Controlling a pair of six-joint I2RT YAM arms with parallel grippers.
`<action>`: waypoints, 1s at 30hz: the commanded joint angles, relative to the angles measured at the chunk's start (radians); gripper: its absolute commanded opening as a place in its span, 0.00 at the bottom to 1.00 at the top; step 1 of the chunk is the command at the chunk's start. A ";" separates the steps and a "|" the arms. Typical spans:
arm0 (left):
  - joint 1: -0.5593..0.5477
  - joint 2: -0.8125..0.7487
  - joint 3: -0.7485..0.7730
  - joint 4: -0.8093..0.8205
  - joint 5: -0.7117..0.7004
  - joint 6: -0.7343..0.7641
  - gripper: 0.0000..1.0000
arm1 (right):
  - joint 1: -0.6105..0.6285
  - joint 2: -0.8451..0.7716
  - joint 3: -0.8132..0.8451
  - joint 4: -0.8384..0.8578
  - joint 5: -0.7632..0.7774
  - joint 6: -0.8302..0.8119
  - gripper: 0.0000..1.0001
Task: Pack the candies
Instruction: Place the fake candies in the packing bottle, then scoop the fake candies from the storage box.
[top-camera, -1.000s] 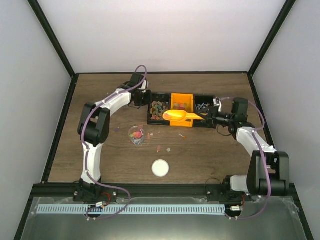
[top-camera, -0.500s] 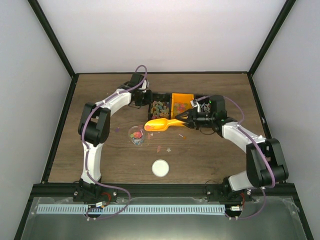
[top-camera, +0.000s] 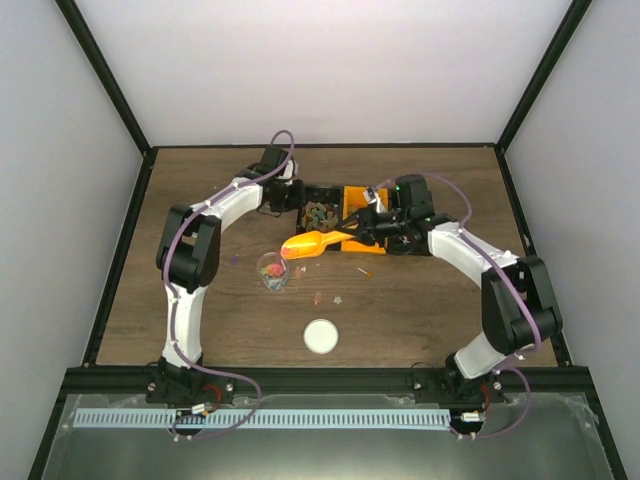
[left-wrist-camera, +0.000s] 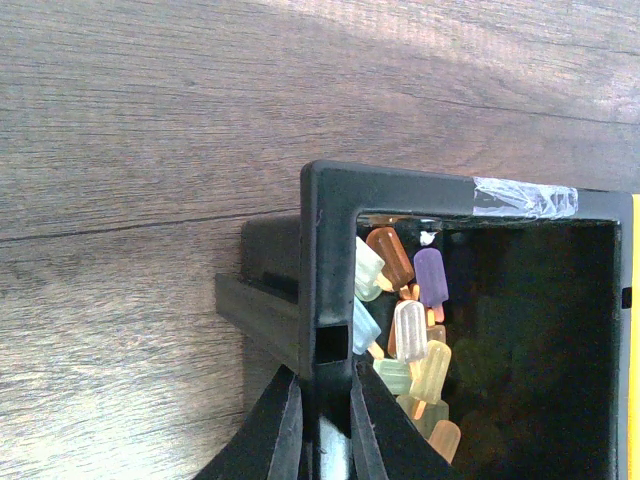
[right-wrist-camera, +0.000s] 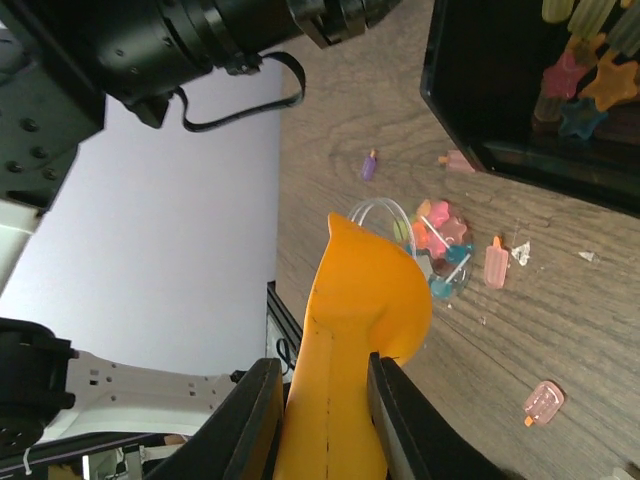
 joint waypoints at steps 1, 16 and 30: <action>-0.004 0.027 0.014 0.019 0.047 -0.039 0.09 | 0.046 0.029 0.074 -0.081 0.027 -0.065 0.01; 0.000 0.034 0.007 0.026 0.051 -0.040 0.09 | 0.189 0.152 0.423 -0.511 0.323 -0.309 0.01; 0.002 0.026 -0.016 0.036 0.053 -0.046 0.09 | -0.040 -0.103 0.344 -0.390 0.207 -0.267 0.01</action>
